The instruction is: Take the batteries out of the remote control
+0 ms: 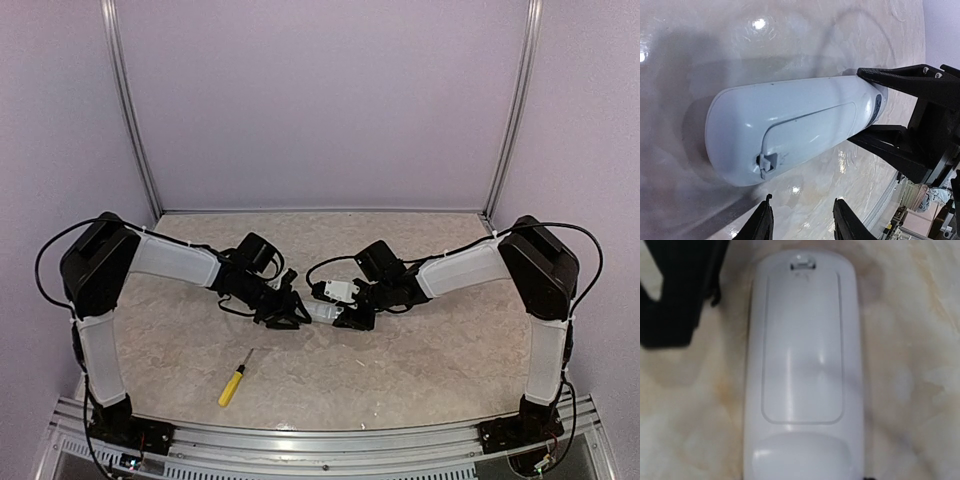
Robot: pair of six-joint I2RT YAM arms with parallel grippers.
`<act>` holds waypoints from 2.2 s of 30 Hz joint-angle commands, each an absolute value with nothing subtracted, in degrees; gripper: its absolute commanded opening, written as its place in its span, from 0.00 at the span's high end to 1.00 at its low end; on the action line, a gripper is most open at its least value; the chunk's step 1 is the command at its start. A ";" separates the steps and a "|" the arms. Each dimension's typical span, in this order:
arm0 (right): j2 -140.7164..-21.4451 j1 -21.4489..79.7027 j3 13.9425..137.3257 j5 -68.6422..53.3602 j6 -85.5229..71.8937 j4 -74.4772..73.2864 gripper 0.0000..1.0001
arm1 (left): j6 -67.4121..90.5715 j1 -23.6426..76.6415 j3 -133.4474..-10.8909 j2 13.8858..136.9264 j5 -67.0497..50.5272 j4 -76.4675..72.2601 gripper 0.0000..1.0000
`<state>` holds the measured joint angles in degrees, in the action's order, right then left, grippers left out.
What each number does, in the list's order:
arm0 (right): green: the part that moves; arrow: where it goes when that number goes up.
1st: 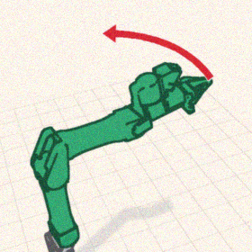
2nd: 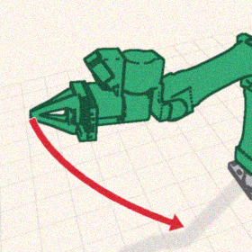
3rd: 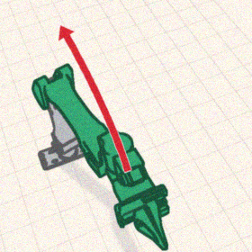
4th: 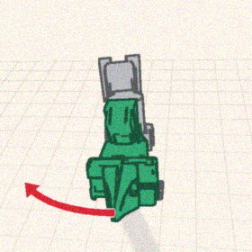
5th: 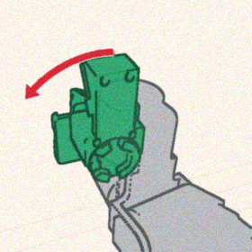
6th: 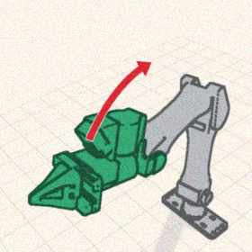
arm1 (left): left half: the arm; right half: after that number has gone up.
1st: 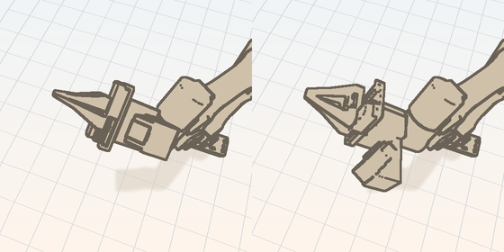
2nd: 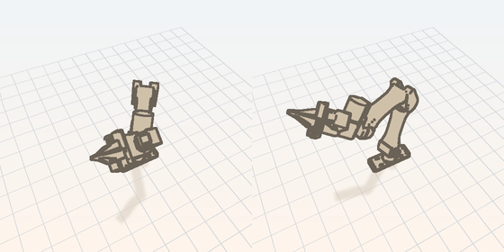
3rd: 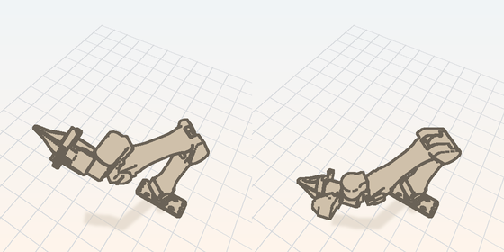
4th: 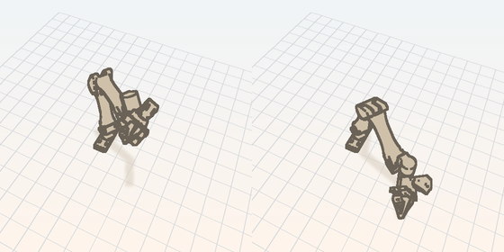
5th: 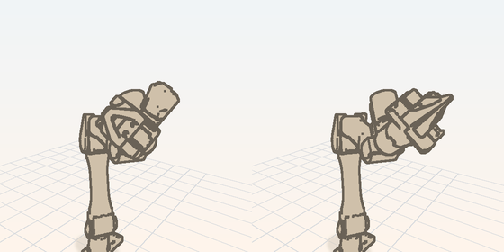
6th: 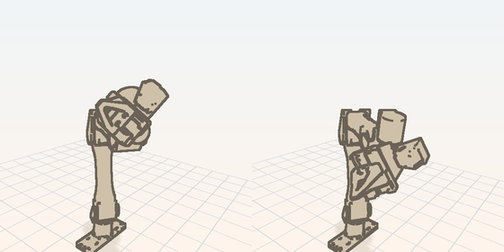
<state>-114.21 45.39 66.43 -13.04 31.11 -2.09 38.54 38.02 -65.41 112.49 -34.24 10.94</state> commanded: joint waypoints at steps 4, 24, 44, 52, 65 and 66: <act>-116.26 45.99 66.01 -11.51 31.99 -3.58 0.84 | 36.85 36.56 -64.51 108.55 -28.76 15.12 0.60; -111.98 46.02 68.87 -22.41 31.83 -13.75 0.83 | 33.93 36.21 -67.31 105.34 -28.55 19.57 0.59; -113.50 46.05 68.41 -19.80 31.57 -11.74 0.83 | 36.52 38.03 -68.21 108.91 -30.93 15.30 0.59; -115.46 46.09 69.80 -18.92 31.88 -12.95 0.87 | 36.30 37.97 -67.59 109.63 -29.98 15.45 0.59; -115.66 46.07 70.10 -18.04 32.09 -12.98 0.90 | 36.24 38.31 -68.16 111.43 -29.89 14.87 0.60; -115.71 46.11 70.12 -18.04 32.04 -12.97 0.90 | 36.29 38.40 -68.42 111.59 -29.88 14.89 0.60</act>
<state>-114.21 45.43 68.86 -19.81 31.94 -11.60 36.18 37.76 -67.05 110.04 -30.39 15.84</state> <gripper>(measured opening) 0.438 0.405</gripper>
